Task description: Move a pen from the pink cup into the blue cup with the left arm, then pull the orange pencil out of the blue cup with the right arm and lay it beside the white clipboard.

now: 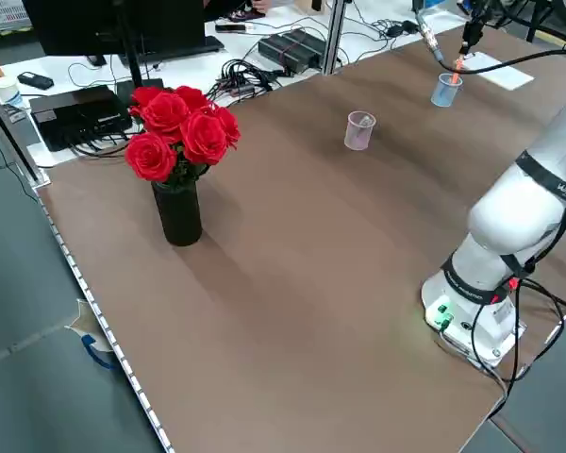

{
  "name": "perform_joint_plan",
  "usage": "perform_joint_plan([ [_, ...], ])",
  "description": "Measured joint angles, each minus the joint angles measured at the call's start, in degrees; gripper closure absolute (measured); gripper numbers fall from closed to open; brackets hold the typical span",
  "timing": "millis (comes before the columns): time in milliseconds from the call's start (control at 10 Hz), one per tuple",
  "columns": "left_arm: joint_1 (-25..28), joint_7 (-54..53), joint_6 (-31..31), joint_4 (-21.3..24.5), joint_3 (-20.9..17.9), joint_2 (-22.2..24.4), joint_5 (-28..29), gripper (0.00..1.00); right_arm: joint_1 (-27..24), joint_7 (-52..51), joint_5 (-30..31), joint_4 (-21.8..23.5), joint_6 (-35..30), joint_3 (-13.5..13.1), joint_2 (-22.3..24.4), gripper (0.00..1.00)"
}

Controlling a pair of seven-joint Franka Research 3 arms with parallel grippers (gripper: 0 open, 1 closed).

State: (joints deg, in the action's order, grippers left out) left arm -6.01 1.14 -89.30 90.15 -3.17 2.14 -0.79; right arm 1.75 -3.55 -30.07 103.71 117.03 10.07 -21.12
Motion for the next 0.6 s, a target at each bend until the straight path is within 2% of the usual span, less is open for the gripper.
perform_joint_plan([
  [600,0.01,0.19,0.00,-0.03,-0.02,0.00,0.00,0.00,-0.01,1.84,0.66,-5.10,-8.14,-2.02,1.23,0.85],
])
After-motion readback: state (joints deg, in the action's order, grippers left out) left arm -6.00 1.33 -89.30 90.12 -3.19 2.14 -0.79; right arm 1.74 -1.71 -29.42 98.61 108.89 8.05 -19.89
